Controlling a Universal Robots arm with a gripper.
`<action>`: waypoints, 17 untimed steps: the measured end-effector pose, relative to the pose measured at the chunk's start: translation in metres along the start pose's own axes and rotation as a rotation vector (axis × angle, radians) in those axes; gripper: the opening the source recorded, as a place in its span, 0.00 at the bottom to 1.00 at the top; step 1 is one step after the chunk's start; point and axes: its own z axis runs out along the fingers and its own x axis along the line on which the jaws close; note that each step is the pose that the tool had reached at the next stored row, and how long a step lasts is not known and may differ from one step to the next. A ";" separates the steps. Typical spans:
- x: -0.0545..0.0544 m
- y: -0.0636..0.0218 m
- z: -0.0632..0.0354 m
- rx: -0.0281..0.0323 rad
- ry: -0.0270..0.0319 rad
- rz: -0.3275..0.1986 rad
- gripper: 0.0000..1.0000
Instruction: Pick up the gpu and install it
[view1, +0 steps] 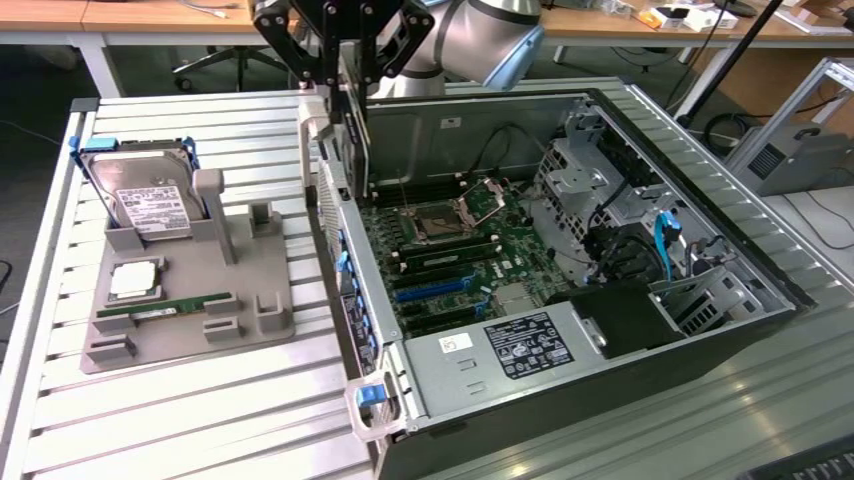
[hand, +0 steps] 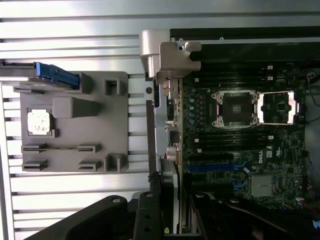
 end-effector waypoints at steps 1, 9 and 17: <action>-0.001 0.0000 0.0001 0.0002 0.0000 0.000 0.27; -0.006 -0.0001 0.0010 0.0008 -0.0001 0.000 0.27; -0.010 -0.0002 0.0016 0.0014 0.0000 0.000 0.27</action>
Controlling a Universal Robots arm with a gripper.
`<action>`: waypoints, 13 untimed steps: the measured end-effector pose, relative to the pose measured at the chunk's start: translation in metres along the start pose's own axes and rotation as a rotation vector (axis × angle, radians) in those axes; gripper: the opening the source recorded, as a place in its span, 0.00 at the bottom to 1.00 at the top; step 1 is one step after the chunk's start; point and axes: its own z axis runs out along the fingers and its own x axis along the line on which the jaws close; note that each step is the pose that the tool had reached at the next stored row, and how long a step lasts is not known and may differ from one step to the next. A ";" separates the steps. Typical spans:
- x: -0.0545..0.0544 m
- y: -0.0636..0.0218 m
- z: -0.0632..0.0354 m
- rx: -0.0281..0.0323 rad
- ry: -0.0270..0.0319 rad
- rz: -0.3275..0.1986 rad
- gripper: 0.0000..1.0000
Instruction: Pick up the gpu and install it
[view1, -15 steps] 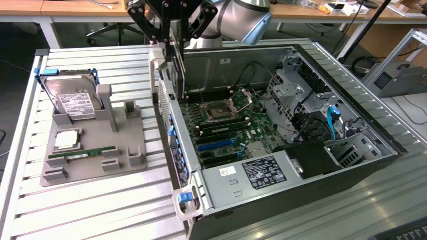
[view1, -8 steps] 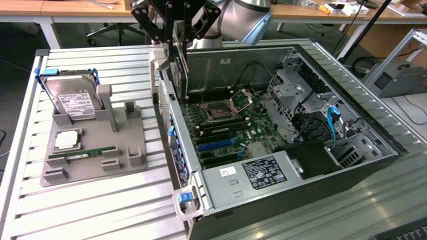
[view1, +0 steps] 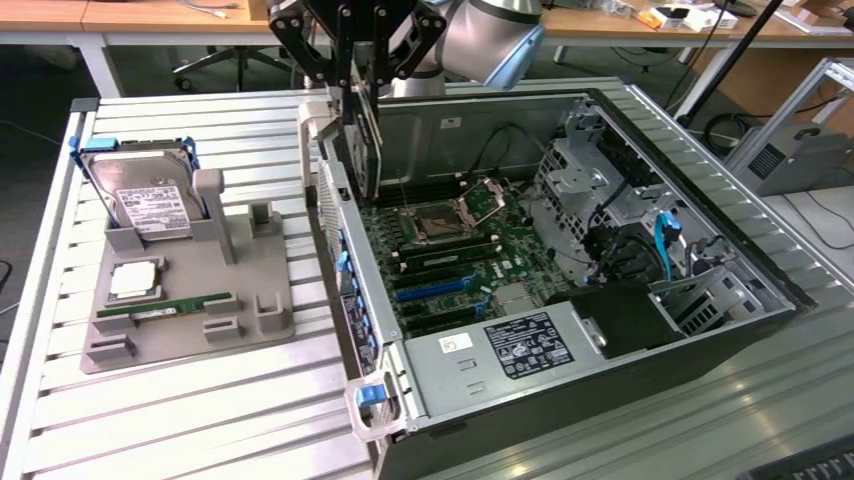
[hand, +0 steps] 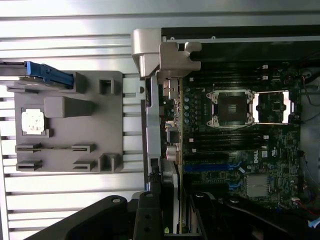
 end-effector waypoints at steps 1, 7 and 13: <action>0.000 0.0000 0.0000 0.0001 0.0000 0.000 0.27; -0.003 0.0000 0.0004 0.0004 0.0000 0.000 0.27; -0.005 -0.0002 0.0007 0.0005 0.0000 0.000 0.27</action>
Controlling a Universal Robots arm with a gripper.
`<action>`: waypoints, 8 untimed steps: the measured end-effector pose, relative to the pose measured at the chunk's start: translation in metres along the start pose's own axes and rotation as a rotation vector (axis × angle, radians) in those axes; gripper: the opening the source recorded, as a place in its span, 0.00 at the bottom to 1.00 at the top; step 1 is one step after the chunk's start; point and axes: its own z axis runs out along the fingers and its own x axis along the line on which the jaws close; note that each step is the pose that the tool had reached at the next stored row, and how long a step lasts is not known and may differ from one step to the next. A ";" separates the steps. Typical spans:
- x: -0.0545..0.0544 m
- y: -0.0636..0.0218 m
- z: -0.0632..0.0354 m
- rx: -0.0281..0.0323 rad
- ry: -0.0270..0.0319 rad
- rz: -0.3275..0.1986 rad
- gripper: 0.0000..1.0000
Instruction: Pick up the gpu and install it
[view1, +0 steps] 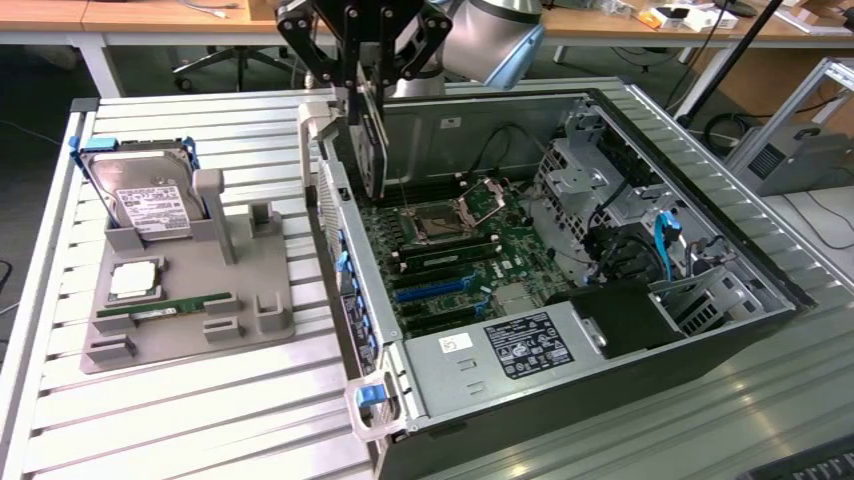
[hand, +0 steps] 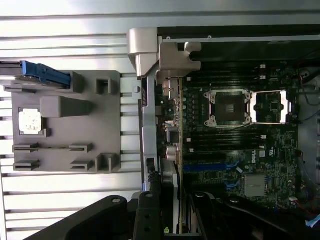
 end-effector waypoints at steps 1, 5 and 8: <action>-0.001 -0.0001 0.0002 0.0000 0.0000 0.000 0.27; -0.001 -0.0001 0.0004 0.0000 0.0000 0.000 0.27; -0.002 -0.0003 0.0005 0.0001 0.0000 0.000 0.27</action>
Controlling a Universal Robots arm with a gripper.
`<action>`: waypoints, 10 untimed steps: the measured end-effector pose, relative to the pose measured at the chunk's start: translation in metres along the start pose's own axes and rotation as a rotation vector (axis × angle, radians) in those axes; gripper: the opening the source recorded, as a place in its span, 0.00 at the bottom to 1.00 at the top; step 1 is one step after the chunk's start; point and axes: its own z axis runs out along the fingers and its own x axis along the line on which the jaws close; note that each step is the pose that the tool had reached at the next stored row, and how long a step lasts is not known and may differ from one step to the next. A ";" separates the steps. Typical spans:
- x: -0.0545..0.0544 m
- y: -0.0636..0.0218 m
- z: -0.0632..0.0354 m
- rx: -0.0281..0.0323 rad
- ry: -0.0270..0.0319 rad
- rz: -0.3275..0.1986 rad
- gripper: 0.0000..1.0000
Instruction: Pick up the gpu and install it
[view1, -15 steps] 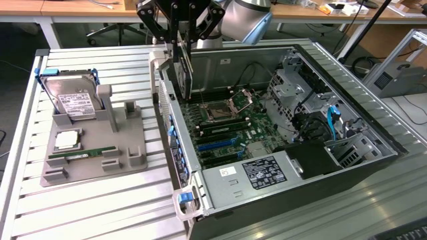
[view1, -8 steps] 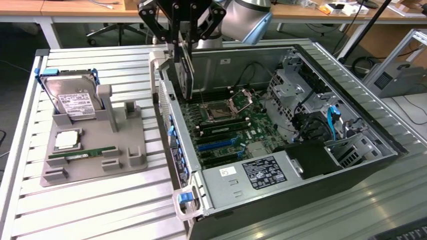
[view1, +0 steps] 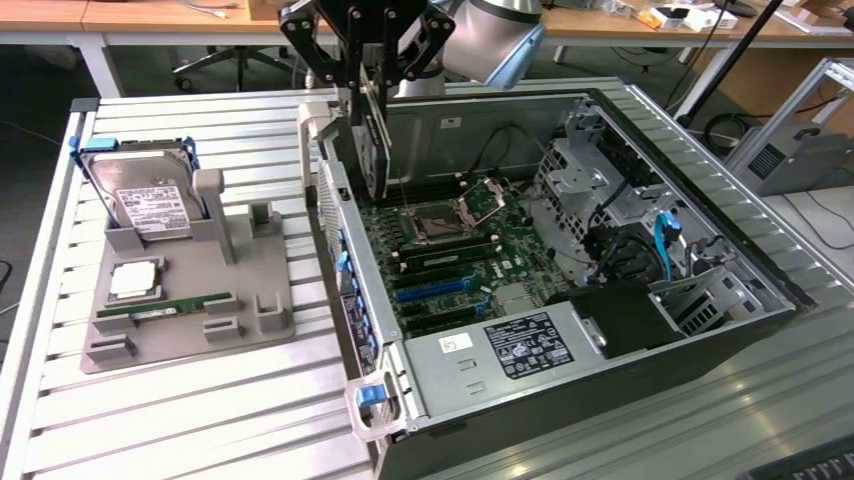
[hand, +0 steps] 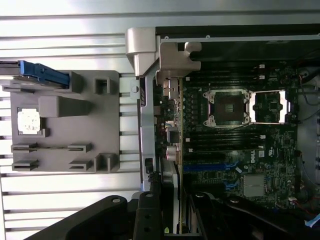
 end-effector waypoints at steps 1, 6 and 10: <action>0.000 0.0000 0.0000 0.0000 0.0000 0.000 0.27; -0.001 -0.0001 0.0003 0.0001 0.0000 0.000 0.27; -0.002 -0.0002 0.0005 0.0002 0.0000 0.000 0.27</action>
